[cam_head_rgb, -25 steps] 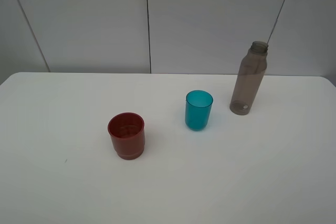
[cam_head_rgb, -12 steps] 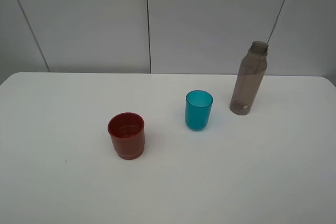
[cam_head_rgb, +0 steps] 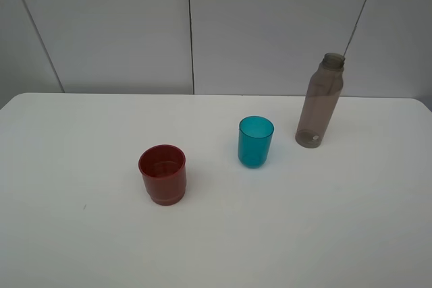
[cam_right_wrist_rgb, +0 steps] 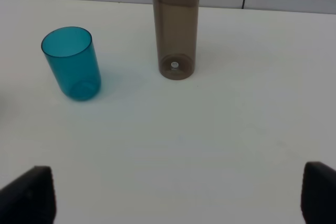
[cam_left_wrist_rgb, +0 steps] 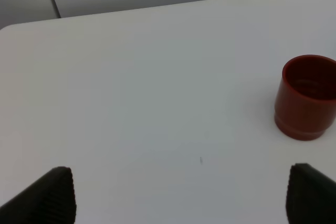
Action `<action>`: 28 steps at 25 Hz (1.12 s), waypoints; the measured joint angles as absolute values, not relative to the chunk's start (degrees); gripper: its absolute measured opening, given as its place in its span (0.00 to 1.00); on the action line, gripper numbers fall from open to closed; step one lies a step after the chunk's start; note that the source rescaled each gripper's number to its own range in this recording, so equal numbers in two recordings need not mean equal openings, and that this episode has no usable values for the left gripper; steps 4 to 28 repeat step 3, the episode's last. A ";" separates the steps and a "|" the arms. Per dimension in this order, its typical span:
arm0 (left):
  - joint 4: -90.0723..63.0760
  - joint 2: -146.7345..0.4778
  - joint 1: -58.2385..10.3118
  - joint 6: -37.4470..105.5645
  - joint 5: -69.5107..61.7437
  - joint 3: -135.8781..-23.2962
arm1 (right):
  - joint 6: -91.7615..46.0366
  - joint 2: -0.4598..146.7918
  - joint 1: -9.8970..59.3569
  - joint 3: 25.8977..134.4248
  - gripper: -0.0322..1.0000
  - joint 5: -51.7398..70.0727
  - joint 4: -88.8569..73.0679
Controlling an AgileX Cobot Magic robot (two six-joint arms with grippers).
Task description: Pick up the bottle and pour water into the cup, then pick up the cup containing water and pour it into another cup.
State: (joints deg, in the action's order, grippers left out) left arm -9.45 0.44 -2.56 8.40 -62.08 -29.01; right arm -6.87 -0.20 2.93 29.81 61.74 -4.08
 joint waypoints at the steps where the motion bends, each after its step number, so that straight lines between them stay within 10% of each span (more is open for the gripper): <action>1: -9.45 0.44 -2.56 8.40 -62.08 -29.01 | -6.87 -0.20 2.93 29.81 1.00 61.74 -4.08; 28: -9.45 0.44 -2.56 8.40 -62.08 -29.01 | -6.87 -0.20 2.93 29.81 1.00 61.74 -4.11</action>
